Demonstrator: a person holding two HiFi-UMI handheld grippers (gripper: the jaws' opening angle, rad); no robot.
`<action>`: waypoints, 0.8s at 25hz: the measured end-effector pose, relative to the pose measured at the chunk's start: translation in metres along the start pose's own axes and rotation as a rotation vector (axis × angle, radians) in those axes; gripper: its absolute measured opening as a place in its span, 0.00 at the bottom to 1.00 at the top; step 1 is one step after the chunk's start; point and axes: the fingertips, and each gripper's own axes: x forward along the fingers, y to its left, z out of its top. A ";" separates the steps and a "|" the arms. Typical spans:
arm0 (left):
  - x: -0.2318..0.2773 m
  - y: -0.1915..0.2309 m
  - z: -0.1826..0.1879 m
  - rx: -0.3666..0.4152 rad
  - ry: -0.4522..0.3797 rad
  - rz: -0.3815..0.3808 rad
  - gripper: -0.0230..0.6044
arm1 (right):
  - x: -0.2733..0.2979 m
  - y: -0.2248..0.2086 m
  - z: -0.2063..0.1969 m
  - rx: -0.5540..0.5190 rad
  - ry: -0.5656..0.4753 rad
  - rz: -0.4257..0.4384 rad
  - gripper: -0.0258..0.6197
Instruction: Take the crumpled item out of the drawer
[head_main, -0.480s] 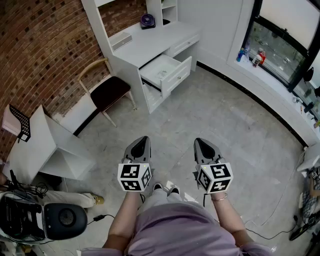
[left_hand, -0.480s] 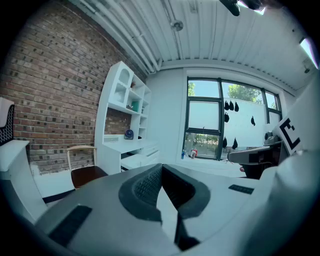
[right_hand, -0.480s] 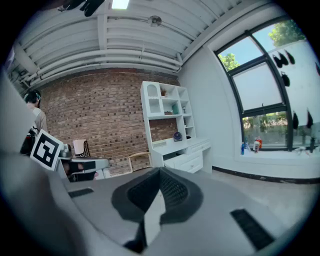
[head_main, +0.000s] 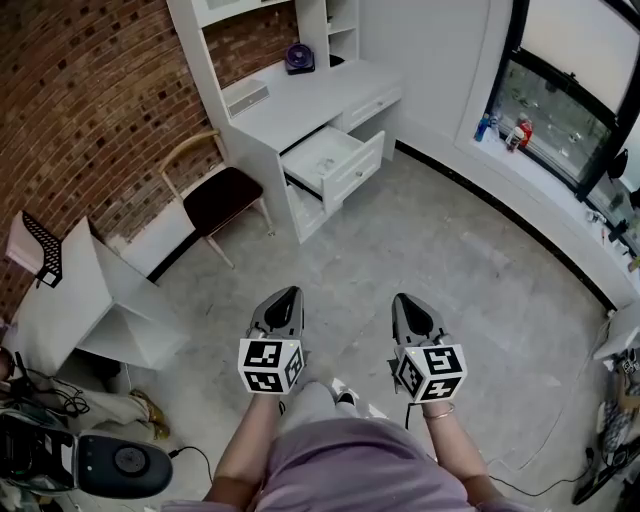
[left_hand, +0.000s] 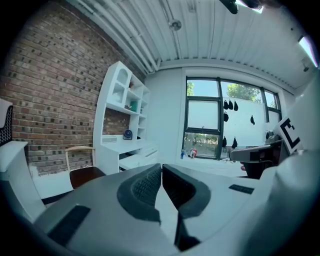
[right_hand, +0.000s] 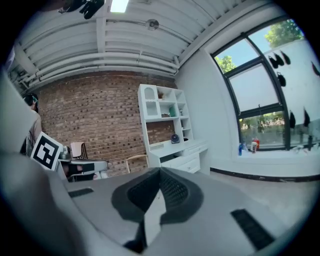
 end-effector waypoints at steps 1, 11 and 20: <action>0.001 0.000 0.000 0.000 0.000 -0.001 0.04 | 0.001 -0.001 0.000 0.005 -0.001 0.000 0.04; 0.026 0.008 -0.001 -0.004 0.030 -0.002 0.22 | 0.022 -0.017 -0.007 0.041 0.025 -0.011 0.09; 0.089 0.044 0.010 -0.014 0.028 -0.007 0.26 | 0.080 -0.036 0.010 0.043 0.015 -0.032 0.11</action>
